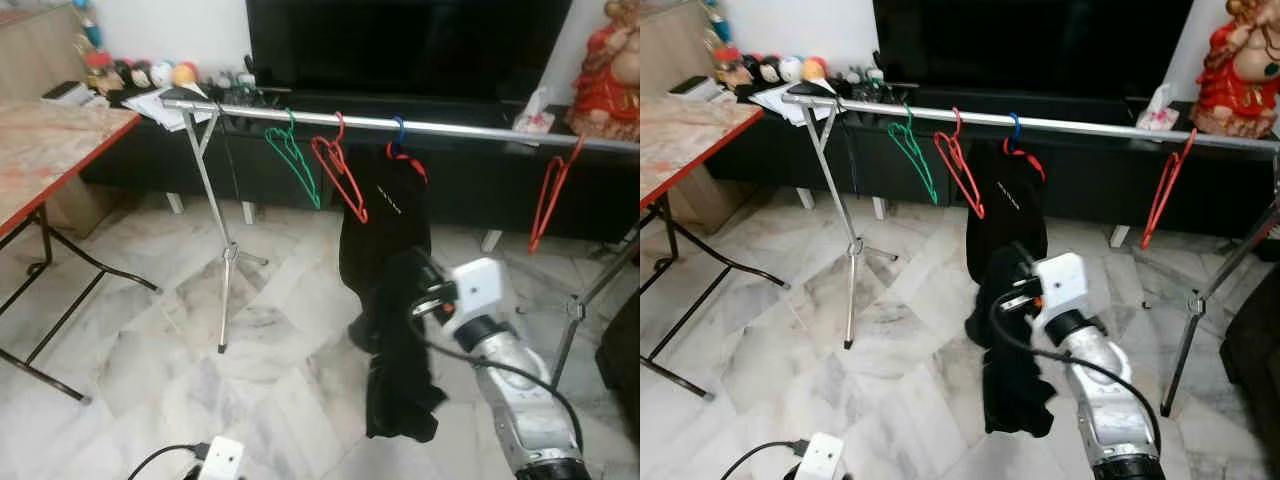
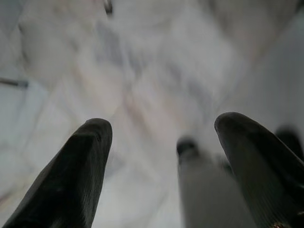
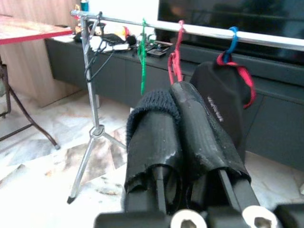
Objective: Hang hanger
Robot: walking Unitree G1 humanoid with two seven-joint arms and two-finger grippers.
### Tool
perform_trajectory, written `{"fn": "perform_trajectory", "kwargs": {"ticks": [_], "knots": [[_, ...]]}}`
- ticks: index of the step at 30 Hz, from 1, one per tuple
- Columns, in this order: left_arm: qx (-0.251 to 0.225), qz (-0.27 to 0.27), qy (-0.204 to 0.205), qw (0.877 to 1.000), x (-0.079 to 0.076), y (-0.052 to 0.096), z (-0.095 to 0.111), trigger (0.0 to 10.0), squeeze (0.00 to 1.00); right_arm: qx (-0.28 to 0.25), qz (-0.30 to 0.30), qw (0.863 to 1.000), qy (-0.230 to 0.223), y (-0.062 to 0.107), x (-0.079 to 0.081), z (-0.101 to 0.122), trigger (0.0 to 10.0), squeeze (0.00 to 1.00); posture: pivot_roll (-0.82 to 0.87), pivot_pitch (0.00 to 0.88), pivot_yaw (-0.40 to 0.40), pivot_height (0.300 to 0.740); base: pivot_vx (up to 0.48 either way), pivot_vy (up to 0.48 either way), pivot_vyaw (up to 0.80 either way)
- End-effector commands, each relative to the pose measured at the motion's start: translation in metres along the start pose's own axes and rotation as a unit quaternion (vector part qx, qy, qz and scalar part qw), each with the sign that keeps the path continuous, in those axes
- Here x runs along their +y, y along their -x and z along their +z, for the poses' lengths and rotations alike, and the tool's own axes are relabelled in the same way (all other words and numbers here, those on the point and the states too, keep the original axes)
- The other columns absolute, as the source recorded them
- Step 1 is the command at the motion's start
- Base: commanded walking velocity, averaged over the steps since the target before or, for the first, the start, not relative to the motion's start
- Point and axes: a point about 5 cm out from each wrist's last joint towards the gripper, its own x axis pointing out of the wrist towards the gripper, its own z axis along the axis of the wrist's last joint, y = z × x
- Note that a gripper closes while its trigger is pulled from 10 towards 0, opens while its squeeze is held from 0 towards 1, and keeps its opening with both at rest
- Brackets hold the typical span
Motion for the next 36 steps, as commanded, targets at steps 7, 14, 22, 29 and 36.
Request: {"fn": "perform_trajectory", "kwargs": {"ticks": [7, 14, 22, 29, 36], "knots": [[-0.280, 0.082, 0.028, 0.956, 0.058, -0.004, 0.118, 10.0, 0.00, 0.011, -0.021, 1.000, -0.018, 0.001, 0.001, -0.012, 10.0, 0.00, -0.16, 0.000, -0.002, 0.740, 0.000, 0.000, 0.00], [-0.408, 0.026, 0.016, 0.912, 0.054, 0.018, 0.167, 10.0, 0.00, 0.086, -0.128, 0.986, -0.057, 0.015, -0.021, -0.052, 10.0, 0.00, -0.16, 0.000, -0.002, 0.740, 0.000, 0.000, 0.00], [-0.444, -0.005, 0.016, 0.896, 0.043, 0.032, 0.186, 10.0, 0.00, 0.124, -0.178, 0.973, -0.076, 0.025, -0.026, -0.072, 10.0, 0.00, -0.16, 0.000, 0.001, 0.740, 0.030, 0.000, 0.00], [-0.461, -0.027, 0.019, 0.887, 0.034, 0.041, 0.206, 10.0, 0.00, 0.138, -0.191, 0.970, -0.066, 0.024, -0.026, -0.081, 10.0, 0.00, -0.17, 0.000, 0.006, 0.740, 0.315, 0.000, -0.44], [-0.460, -0.034, 0.023, 0.887, 0.031, 0.043, 0.210, 10.0, 0.00, 0.108, -0.214, 0.968, -0.077, 0.025, -0.027, -0.078, 10.0, 0.00, -0.16, 0.000, 0.012, 0.740, 0.342, 0.000, 0.00]]}}
